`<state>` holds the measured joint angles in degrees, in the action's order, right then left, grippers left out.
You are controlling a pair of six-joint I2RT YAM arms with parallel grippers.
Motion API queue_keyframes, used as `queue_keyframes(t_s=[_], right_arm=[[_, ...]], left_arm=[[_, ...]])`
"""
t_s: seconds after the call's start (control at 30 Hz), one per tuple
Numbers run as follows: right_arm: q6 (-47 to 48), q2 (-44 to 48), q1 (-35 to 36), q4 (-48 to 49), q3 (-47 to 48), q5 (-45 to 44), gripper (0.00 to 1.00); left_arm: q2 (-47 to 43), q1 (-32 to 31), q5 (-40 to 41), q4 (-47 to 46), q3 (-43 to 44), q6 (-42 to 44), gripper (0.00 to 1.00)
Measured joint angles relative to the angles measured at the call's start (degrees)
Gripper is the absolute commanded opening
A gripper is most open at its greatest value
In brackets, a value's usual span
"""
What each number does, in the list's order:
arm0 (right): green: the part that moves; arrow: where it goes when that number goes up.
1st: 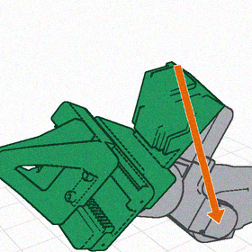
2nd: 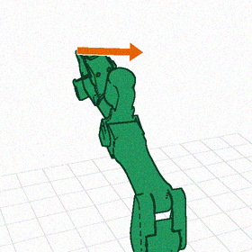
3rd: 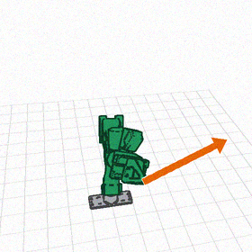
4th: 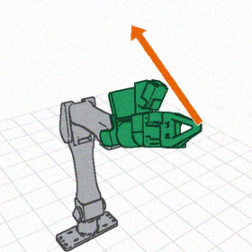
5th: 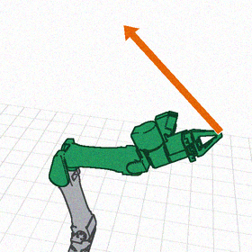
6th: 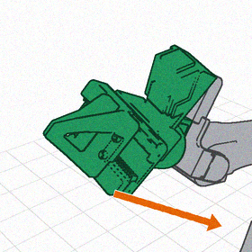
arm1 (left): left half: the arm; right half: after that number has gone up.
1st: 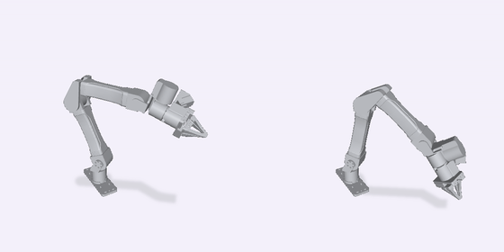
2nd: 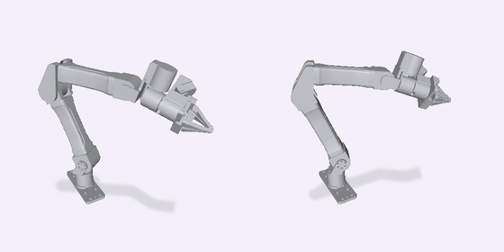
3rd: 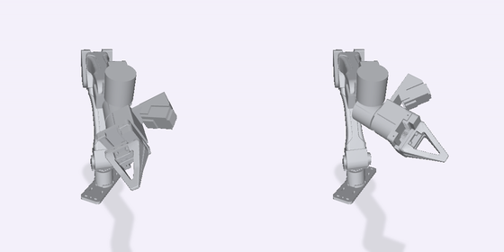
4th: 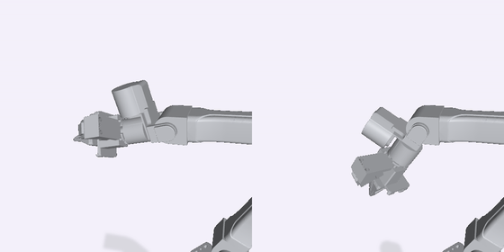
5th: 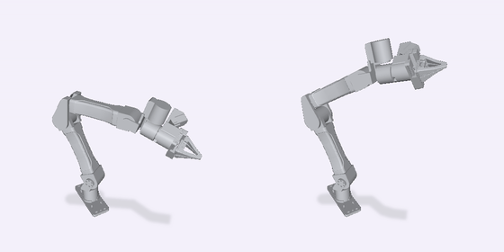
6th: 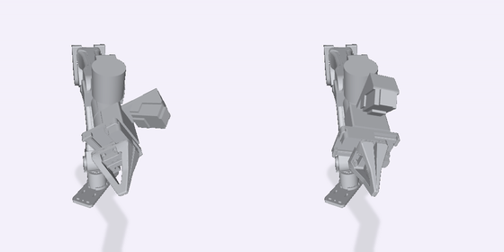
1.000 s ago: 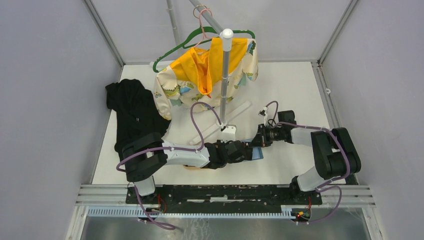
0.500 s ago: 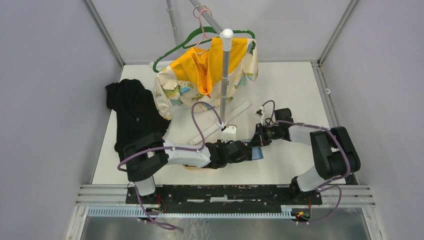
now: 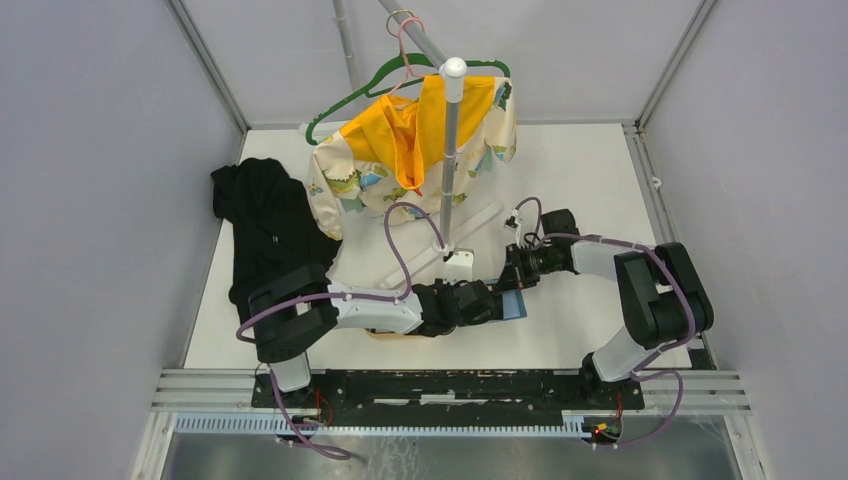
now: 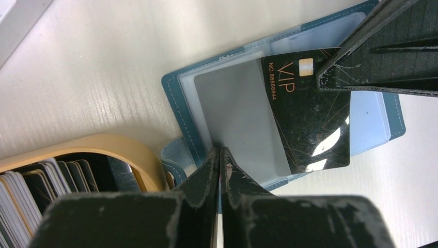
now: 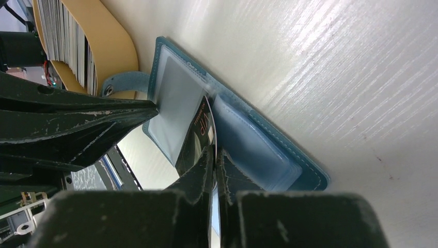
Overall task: Put the credit cards into the card holder
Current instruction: Insert the credit card into the storage box.
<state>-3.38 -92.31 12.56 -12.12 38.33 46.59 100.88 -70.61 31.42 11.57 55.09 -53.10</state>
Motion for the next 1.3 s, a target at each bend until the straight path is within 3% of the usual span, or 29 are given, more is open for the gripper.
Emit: queue_keyframes(t_s=[0.7, 1.0, 1.3], right_arm=[[2.2, -1.5, 1.9, -3.9, 3.3, -2.4, 0.18], [2.5, -2.2, 3.0, -5.8, 4.8, -4.3, 0.01], [2.8, -1.7, 3.5, -6.9, 5.4, -5.9, 0.0]], left_arm=[[0.5, 0.2, 0.0, 0.8, 0.8, 0.0, 0.06], [0.7, 0.2, 0.1, 0.8, 0.9, 0.0, 0.06], [0.7, 0.2, 0.0, 0.8, 0.9, 0.1, 0.06]])
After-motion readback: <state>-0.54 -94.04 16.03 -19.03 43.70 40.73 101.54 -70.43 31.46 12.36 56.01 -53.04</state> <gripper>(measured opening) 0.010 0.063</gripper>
